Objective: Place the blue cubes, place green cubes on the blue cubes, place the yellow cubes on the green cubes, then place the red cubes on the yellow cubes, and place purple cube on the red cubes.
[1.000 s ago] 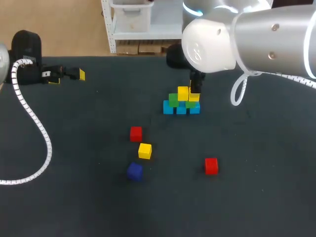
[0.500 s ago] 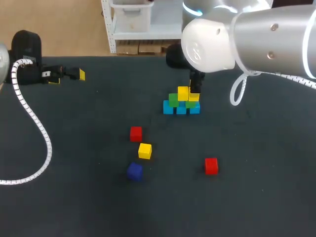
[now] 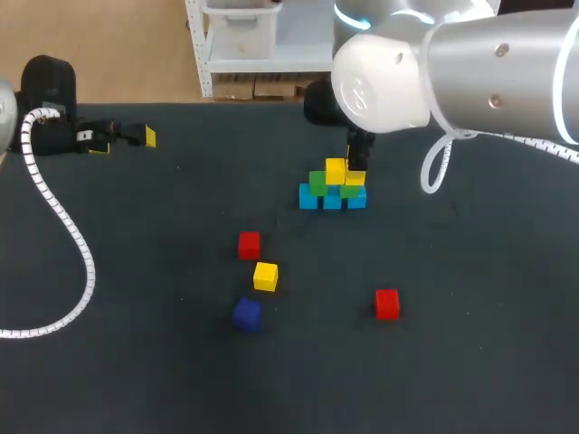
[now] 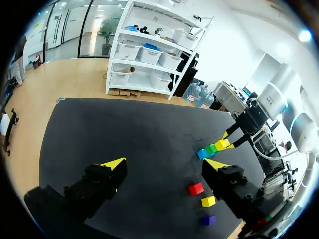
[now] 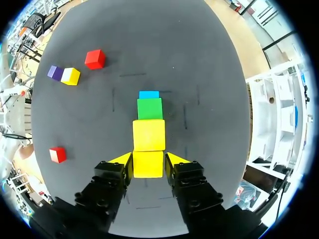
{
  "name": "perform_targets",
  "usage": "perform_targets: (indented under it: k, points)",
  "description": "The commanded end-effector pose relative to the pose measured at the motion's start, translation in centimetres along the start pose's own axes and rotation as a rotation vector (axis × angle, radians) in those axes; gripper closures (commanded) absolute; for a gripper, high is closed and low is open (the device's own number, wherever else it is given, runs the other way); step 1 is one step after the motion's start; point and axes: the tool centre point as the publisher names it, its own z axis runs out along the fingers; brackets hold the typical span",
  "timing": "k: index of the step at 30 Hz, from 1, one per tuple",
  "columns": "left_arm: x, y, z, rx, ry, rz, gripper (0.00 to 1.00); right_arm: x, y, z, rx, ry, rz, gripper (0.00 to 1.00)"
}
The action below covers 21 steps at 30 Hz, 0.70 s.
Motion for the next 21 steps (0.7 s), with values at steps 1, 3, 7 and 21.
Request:
perform_targets:
  k: [1, 3, 7, 21]
  points:
    - [0.12, 0.23, -0.04, 0.011, -0.006, 0.002, 0.00, -0.09, -0.12, 0.02, -0.002, -0.001, 0.001, 0.59]
    - [0.12, 0.23, -0.04, 0.011, -0.006, 0.002, 0.00, -0.11, -0.12, 0.02, -0.002, -0.001, 0.001, 0.58]
    - [0.12, 0.23, -0.04, 0.011, -0.006, 0.002, 0.00, -0.17, -0.18, 0.06, -0.002, -0.001, 0.002, 0.58]
    - [0.12, 0.23, -0.04, 0.011, -0.006, 0.002, 0.00, -0.18, -0.26, 0.24, 0.001, 0.006, 0.004, 0.54]
